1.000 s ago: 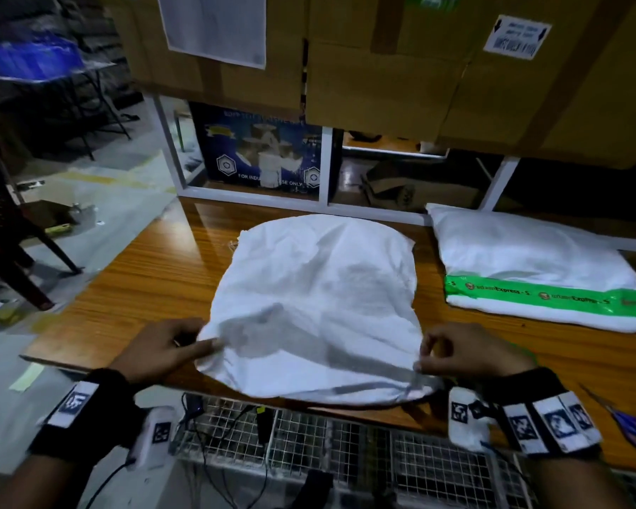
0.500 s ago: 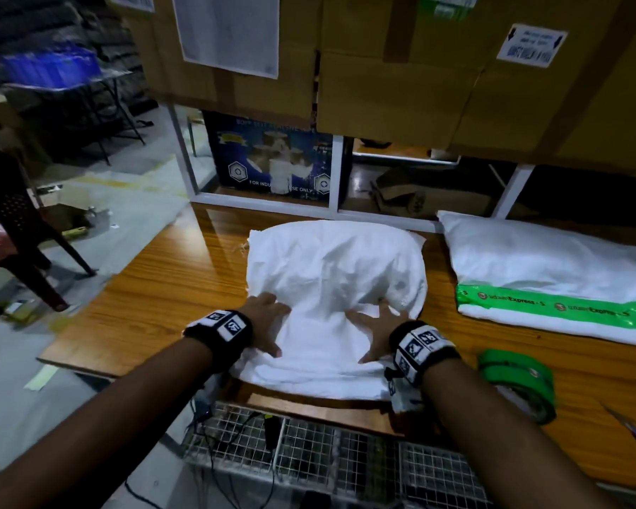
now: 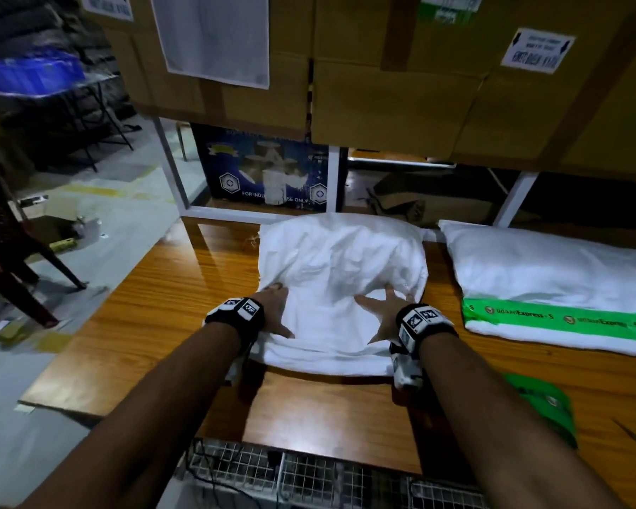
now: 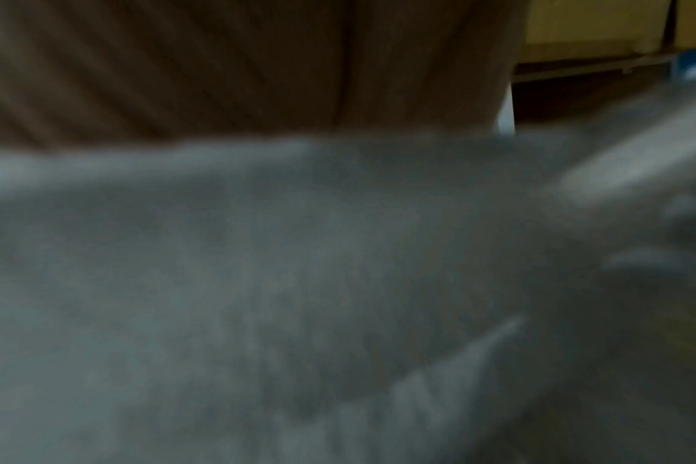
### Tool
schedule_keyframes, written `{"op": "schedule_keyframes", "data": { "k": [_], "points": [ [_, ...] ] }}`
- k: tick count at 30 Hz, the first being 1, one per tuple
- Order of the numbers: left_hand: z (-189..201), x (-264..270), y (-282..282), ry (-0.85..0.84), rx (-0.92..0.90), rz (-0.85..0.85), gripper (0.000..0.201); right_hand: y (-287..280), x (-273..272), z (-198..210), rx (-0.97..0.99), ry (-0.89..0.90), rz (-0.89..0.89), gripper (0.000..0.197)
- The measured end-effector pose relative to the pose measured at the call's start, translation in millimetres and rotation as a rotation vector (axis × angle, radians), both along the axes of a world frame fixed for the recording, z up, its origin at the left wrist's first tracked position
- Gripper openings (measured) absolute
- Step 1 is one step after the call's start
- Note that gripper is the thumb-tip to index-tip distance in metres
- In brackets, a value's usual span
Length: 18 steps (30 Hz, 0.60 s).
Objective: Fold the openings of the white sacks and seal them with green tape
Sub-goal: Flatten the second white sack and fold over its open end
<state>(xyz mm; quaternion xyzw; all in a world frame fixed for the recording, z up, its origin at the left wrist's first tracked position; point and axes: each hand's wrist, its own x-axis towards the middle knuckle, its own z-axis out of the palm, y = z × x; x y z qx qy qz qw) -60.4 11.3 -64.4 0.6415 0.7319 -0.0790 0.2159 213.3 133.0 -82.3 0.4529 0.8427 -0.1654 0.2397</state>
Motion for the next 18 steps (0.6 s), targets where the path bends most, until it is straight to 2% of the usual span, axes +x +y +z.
{"op": "schedule_keyframes", "data": {
  "k": [2, 3, 5, 6, 8, 9, 10, 12, 14, 16, 18],
  "points": [
    [9, -13, -13, -0.079, 0.098, 0.051, 0.067, -15, 13, 9, 0.015, 0.152, -0.077, 0.106],
    [12, -24, -22, -0.159, 0.166, 0.119, 0.059, -22, 23, 10, 0.050, 0.262, -0.141, 0.094],
    [17, -47, -46, -0.308, 0.253, 0.223, 0.056, -43, 51, 14, 0.183, 0.434, -0.243, 0.074],
    [20, -56, -59, -0.359, 0.238, 0.223, 0.053, -54, 67, 17, 0.199, 0.452, -0.254, 0.073],
    [20, -67, -83, -0.432, 0.135, 0.187, 0.048, -74, 93, 21, 0.115, 0.364, -0.199, 0.084],
    [19, -70, -93, -0.442, 0.101, 0.162, 0.050, -79, 101, 20, 0.087, 0.304, -0.153, 0.088],
    [17, -73, -100, -0.442, 0.096, 0.136, 0.052, -83, 105, 18, 0.090, 0.281, -0.116, 0.083],
    [12, -77, -106, -0.376, 0.177, 0.094, 0.044, -81, 108, 15, 0.178, 0.335, -0.103, 0.050],
    [6, -78, -108, -0.287, 0.322, 0.088, 0.039, -77, 109, 14, 0.312, 0.408, -0.187, 0.025],
    [2, -72, -109, -0.240, 0.466, 0.170, 0.031, -75, 109, 17, 0.428, 0.490, -0.318, 0.023],
    [1, -60, -112, -0.217, 0.620, 0.304, 0.018, -80, 106, 22, 0.523, 0.493, -0.460, 0.023]
  ]
}}
